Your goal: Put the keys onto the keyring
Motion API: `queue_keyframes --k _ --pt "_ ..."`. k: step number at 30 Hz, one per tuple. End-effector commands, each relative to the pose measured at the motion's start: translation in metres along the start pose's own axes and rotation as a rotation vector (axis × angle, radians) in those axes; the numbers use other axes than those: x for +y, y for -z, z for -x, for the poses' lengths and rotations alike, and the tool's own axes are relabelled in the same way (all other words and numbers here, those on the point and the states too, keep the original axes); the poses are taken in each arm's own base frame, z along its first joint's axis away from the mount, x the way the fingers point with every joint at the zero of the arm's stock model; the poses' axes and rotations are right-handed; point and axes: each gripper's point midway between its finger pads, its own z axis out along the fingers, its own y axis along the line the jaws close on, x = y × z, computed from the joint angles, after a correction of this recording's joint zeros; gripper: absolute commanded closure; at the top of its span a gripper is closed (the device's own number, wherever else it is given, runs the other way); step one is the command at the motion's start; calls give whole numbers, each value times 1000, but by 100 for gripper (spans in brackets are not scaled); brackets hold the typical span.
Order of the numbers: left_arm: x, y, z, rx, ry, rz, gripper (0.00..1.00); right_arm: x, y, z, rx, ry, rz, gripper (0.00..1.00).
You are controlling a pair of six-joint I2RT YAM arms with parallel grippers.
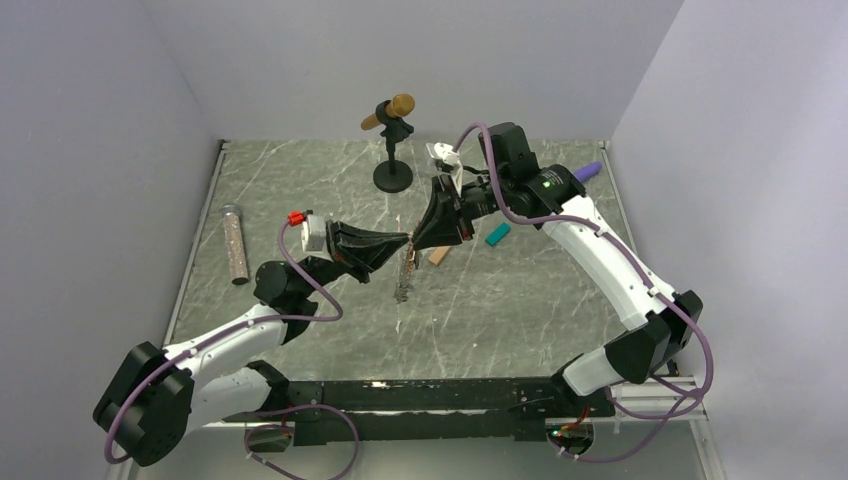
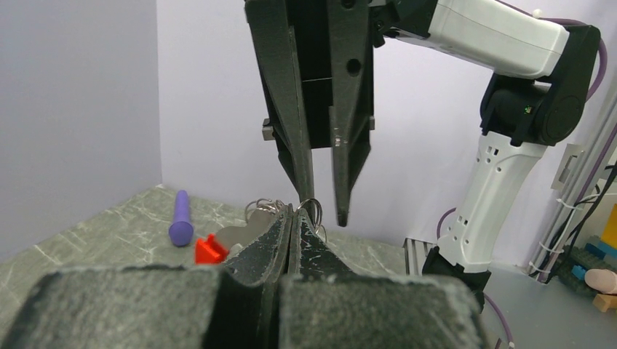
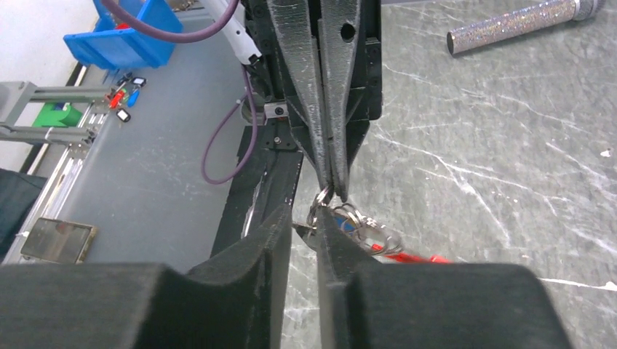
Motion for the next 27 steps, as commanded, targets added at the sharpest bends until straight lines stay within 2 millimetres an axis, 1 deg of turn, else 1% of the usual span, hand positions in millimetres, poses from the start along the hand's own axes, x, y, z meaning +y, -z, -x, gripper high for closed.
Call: queue_keyframes --k 1,6,9,13,14,16,17,20,21,24,27 --pt "-8 -9 27 -75 -44 -39 100 5 0 15 -23 48 11 83" --pt "-7 -8 27 -67 -57 -29 100 3 2 14 -9 52 -12 90" --pt "-6 -8 25 -53 -65 -29 100 -1 3 15 -3 58 -42 99" --pt "-9 -7 21 -20 -80 -48 100 -7 7 16 23 93 -89 100" --pt "-11 -6 21 -7 -93 -59 97 -8 9 15 32 106 -92 100" --pt "-14 -4 18 41 -122 -82 84 -9 11 14 51 127 -108 100" --pt "-15 -2 16 70 -139 -91 82 -9 13 14 60 140 -116 100" --pt "-16 0 11 187 -235 -131 68 -11 17 9 102 175 -150 100" --pt "-13 4 -1 273 -236 -131 63 -12 18 5 123 184 -161 100" --pt "-10 9 -5 402 -328 -154 57 -13 18 -8 201 222 -186 100" --pt "-6 12 -7 491 -388 -171 53 -13 17 -23 280 242 -198 100"
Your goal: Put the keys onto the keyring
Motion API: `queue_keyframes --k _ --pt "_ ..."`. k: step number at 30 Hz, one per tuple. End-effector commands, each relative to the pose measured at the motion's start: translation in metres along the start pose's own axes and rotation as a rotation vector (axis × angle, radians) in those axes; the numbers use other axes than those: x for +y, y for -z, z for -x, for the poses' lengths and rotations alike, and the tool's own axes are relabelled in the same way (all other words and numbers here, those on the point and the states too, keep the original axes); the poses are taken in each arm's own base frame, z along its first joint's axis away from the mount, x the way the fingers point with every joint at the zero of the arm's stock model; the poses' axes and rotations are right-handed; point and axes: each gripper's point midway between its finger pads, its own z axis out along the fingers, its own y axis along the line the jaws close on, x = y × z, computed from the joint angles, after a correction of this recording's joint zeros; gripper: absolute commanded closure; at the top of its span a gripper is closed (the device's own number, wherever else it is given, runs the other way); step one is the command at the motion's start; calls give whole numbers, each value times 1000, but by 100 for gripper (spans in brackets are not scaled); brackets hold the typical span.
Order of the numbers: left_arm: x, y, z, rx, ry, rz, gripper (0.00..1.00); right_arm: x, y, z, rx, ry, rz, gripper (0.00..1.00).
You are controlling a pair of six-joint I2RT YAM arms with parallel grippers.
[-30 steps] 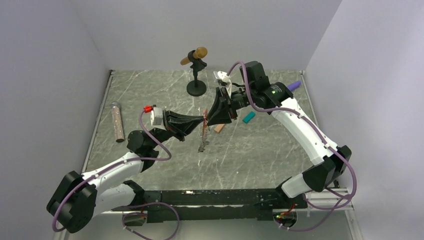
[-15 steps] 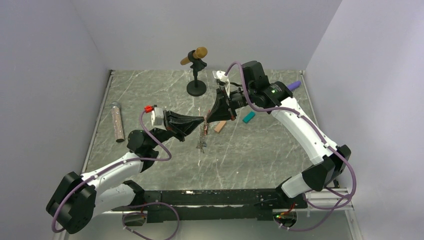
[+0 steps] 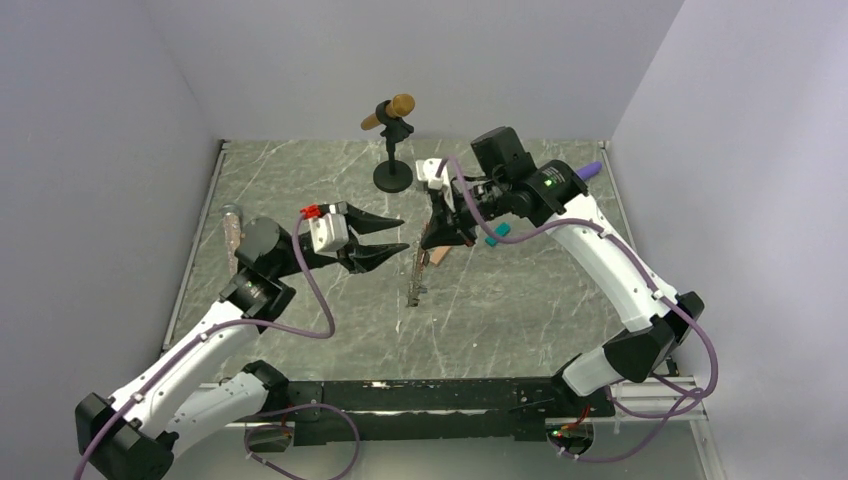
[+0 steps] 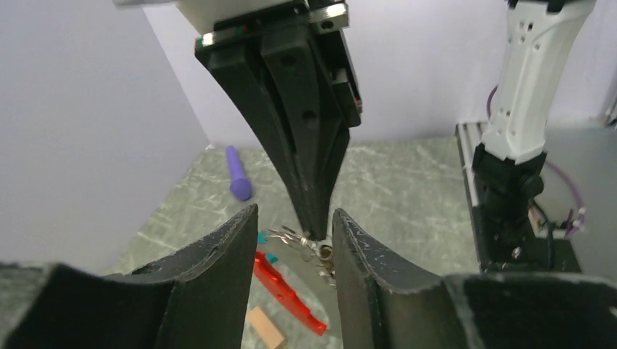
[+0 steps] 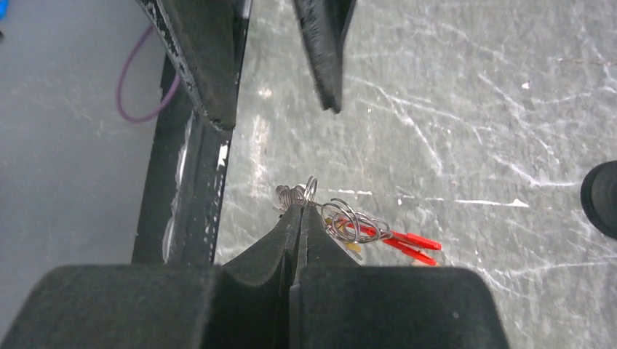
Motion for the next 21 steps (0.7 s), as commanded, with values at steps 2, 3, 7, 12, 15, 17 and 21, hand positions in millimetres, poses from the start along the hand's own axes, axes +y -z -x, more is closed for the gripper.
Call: queue_keyframes --k 2,3,7,12,15,17,21 --pt "-7 13 -30 256 -109 -101 53 5 4 -11 116 109 -30 100" --pt "-8 14 -34 274 -110 -113 53 5 5 -15 132 111 -27 100" --pt "-17 11 -41 284 -145 -144 53 5 3 -28 179 93 -11 100" --pt "-33 0 -54 292 -251 -181 57 4 -1 -36 197 78 -3 100" --pt "-36 -9 -59 303 -275 -176 62 5 -3 -42 207 68 7 100" --pt "-33 -14 -65 327 -289 -157 65 6 -3 -44 207 64 10 100" --pt "-26 -22 -74 377 -310 -110 68 7 -3 -45 205 63 12 100"
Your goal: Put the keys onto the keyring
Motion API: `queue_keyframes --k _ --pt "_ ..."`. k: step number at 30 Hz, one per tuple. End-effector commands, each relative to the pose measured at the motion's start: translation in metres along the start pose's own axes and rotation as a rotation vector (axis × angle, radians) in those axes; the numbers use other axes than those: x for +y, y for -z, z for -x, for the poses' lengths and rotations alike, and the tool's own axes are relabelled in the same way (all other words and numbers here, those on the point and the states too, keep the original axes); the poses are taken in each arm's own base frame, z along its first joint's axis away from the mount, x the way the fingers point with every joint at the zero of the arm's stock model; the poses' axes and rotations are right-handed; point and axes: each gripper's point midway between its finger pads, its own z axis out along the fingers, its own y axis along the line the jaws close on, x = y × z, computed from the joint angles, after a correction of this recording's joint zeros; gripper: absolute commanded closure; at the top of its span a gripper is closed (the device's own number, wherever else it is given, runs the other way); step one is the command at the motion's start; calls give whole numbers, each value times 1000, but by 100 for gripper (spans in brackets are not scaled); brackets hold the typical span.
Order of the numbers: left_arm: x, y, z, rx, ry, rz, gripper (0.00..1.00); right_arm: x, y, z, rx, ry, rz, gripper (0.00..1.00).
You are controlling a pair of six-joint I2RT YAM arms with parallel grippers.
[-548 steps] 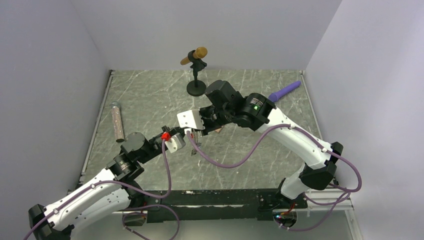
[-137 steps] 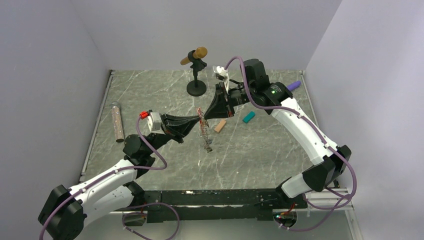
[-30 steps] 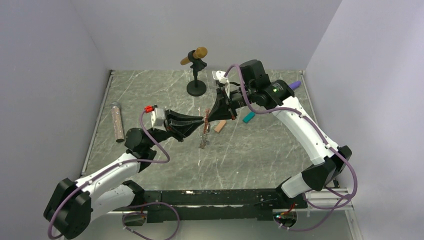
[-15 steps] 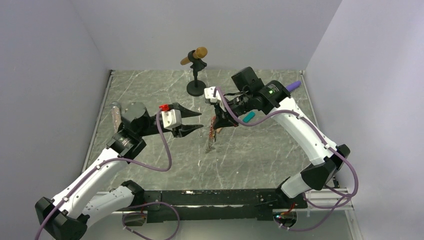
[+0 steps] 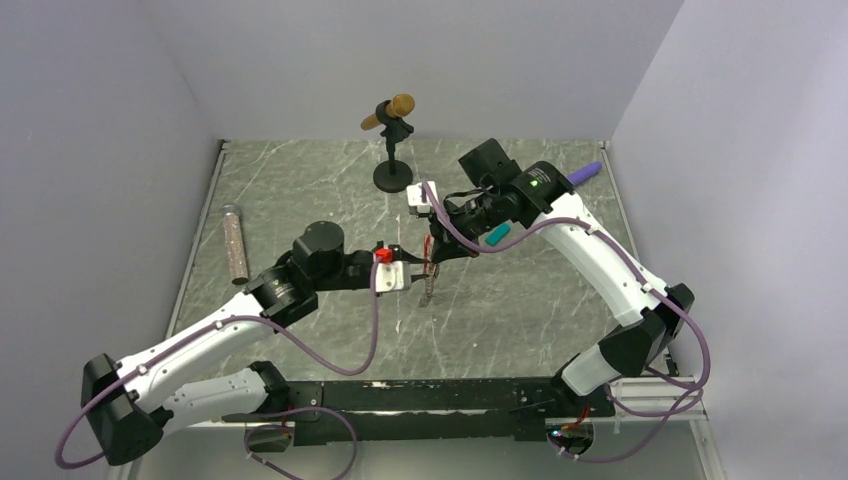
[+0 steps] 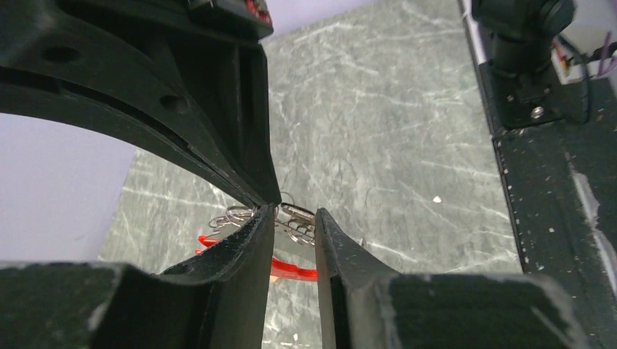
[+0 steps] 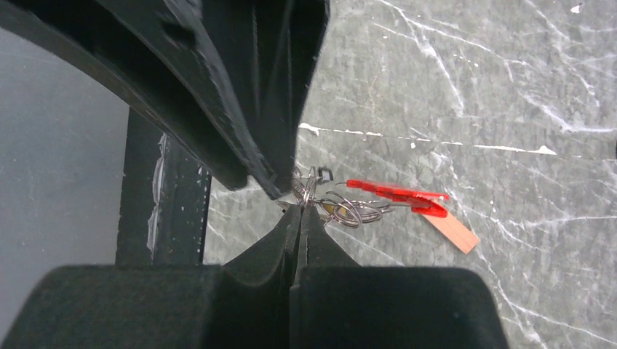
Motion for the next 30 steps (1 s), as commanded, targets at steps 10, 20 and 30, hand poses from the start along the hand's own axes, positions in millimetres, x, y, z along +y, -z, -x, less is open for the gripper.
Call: queue_keyframes --k 10,20,30 --pt "37 -1 4 44 -102 219 69 4 2 1 -13 24 4 100" --pt "41 1 0 61 -110 248 70 4 2 5 -24 23 10 100" --pt "32 -5 2 43 -110 186 70 2 1 7 -30 18 10 100"
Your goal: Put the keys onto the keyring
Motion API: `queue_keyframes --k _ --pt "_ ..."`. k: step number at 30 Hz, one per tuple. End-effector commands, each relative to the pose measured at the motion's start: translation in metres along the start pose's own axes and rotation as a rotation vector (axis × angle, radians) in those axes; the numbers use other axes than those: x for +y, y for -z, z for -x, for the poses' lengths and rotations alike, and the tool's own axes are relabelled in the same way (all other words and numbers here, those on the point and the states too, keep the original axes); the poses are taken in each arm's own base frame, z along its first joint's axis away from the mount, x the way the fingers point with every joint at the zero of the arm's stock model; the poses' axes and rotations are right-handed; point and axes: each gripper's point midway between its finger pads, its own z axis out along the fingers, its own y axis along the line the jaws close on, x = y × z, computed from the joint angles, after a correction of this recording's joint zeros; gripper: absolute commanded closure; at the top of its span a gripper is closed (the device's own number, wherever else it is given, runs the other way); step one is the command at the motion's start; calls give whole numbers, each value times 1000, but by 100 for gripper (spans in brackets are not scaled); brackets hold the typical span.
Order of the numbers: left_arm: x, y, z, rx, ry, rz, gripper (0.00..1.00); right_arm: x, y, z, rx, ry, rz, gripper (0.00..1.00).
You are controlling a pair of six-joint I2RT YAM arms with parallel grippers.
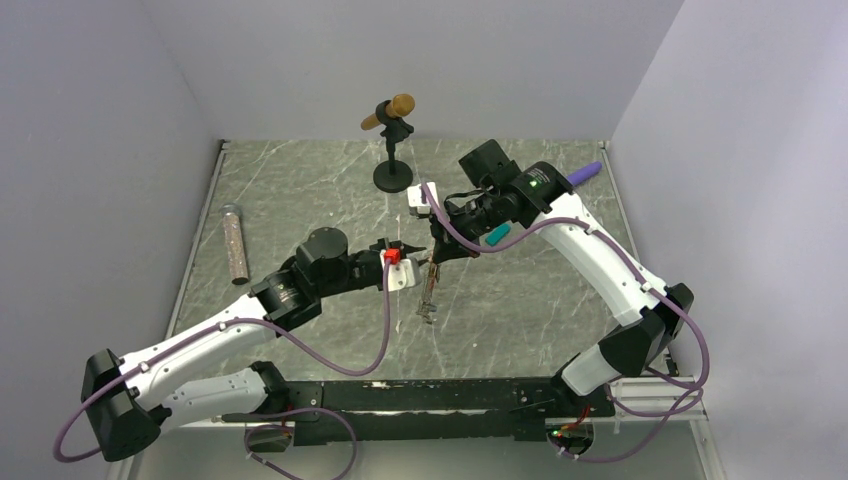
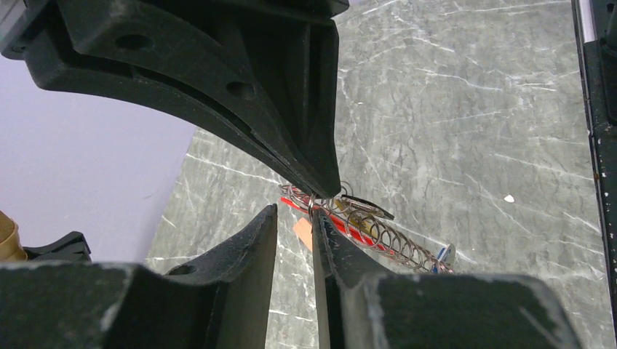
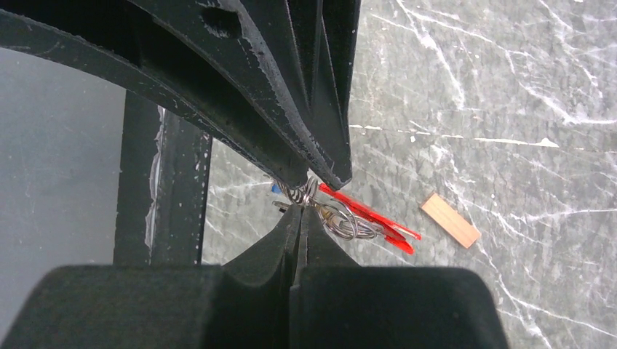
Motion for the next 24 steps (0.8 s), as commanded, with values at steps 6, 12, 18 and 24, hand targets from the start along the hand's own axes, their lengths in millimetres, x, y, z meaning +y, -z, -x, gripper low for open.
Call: queue_keyframes --k 6,12,18,24 --pt "4 -3 17 -48 -25 -16 70 2 3 17 -60 25 12 100" --pt "3 -8 14 -32 -25 -28 73 3 4 18 -64 24 13 100" --pt "1 -11 14 -25 -21 -47 82 3 3 18 -65 23 14 100" --pt "1 -10 17 -39 -12 -40 79 4 3 16 -63 20 15 100"
